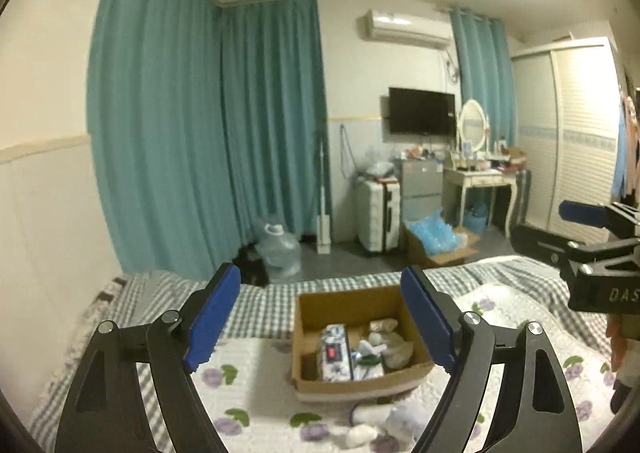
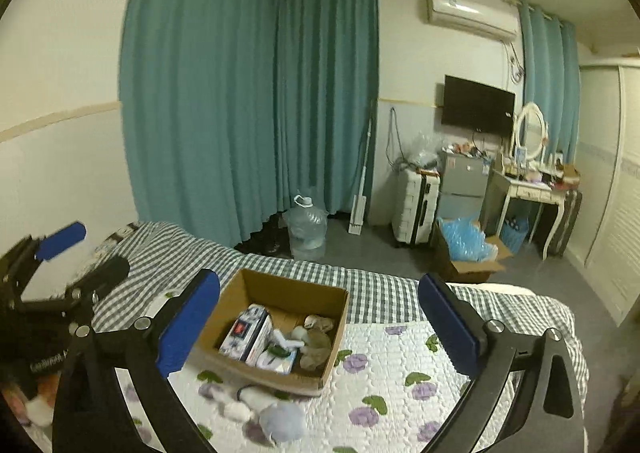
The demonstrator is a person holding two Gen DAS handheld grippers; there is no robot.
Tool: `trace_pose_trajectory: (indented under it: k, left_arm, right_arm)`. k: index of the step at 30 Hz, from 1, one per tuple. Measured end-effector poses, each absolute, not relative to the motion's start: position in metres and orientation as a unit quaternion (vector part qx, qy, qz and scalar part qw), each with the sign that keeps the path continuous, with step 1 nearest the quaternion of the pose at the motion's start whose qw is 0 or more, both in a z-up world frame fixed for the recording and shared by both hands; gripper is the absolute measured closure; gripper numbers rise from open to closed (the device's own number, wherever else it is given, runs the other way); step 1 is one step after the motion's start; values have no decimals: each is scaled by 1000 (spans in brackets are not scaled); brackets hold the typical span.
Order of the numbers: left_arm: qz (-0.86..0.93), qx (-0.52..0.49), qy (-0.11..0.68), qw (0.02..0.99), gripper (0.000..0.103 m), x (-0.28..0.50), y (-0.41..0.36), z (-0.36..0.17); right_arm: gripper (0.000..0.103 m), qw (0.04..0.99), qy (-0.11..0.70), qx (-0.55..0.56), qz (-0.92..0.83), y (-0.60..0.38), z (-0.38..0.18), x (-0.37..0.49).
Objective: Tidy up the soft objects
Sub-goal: 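Grasp the grey mesh bag with the right gripper while the left grasps the white sock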
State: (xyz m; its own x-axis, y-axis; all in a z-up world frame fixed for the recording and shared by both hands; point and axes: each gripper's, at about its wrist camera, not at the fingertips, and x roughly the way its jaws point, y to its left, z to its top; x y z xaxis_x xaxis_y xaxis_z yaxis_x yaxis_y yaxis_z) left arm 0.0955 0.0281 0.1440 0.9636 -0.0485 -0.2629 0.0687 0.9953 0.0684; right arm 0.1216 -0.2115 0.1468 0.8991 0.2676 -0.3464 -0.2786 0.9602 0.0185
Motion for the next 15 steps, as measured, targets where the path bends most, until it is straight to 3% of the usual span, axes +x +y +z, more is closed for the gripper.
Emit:
trace_pose_trajectory:
  k: [6, 15]
  left_arm:
    - [-30, 10, 173, 984, 19, 91, 39, 105]
    - [1, 2, 285, 959, 19, 123, 35, 13]
  right_arm:
    - [2, 966, 190, -25, 173, -201, 116, 87]
    - [2, 951, 249, -35, 179, -186, 19, 111]
